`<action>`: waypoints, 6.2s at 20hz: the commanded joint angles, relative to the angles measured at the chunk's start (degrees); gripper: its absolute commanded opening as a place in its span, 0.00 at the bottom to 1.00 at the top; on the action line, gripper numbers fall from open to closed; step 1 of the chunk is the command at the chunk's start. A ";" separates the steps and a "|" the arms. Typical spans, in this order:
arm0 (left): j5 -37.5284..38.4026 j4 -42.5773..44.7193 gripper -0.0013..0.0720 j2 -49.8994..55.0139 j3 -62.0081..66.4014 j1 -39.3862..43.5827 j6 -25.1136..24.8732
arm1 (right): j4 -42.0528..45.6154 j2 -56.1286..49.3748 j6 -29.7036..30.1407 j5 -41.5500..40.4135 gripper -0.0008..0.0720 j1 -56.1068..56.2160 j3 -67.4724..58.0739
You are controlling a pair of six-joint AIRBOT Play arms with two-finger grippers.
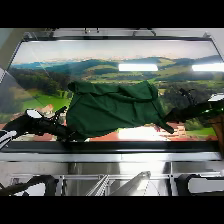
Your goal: Fold the shirts.
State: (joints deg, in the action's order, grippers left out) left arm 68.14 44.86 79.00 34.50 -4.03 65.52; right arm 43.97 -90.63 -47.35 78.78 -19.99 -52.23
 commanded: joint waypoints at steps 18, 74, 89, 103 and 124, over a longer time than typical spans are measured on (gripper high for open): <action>22.56 -50.60 0.05 -34.14 52.61 -45.35 -6.75 | -56.68 54.14 4.44 -0.83 0.05 -24.59 -22.77; 28.65 5.14 0.72 22.77 46.07 -25.57 2.91 | -2.95 5.77 -3.74 -6.75 0.42 -6.88 1.29; 15.52 13.97 0.60 10.97 13.73 -32.02 2.47 | -3.58 6.64 -3.23 -12.61 0.44 -3.96 20.41; 5.44 13.53 0.06 10.99 14.34 -19.69 -0.13 | -0.63 6.82 -5.03 -4.46 0.60 -8.98 21.18; 7.63 13.46 0.06 10.99 14.78 -19.69 -1.81 | -19.08 8.94 3.34 4.20 0.05 -12.66 28.55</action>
State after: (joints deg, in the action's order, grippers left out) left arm 75.07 58.28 89.97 48.93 -23.75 63.81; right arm 29.67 -83.37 -44.60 76.05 -32.62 -23.59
